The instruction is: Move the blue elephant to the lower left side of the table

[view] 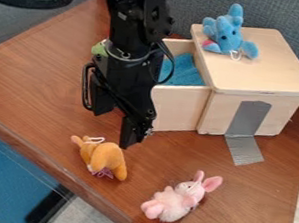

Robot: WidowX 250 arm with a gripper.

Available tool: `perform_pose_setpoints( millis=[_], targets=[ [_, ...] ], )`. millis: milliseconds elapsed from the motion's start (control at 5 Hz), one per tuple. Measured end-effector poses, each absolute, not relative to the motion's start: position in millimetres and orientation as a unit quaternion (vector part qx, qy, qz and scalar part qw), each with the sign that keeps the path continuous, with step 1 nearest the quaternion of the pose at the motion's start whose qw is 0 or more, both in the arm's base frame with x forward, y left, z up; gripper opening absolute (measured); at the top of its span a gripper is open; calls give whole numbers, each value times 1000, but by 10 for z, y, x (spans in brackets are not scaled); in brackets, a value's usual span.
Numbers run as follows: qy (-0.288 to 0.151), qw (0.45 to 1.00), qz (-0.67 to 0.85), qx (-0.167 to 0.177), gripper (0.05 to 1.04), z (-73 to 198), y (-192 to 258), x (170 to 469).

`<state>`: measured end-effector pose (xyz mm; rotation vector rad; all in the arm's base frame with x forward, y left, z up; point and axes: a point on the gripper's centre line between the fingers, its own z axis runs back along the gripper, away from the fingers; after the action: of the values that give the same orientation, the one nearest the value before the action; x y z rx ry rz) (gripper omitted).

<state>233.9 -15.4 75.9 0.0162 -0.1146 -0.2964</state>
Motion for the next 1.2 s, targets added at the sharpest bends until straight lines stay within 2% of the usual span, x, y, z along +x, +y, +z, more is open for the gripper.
perform_pose_setpoints(
  millis=[200,600,1000,1200],
  targets=[
    [-42,989,-142,7,999,717,-150,2330],
    [-70,990,-121,6,999,1079,-289,3139],
    [-100,992,-80,5,1000,1207,-285,3903],
    [-100,993,-68,7,999,1203,-264,4145]
  ],
)
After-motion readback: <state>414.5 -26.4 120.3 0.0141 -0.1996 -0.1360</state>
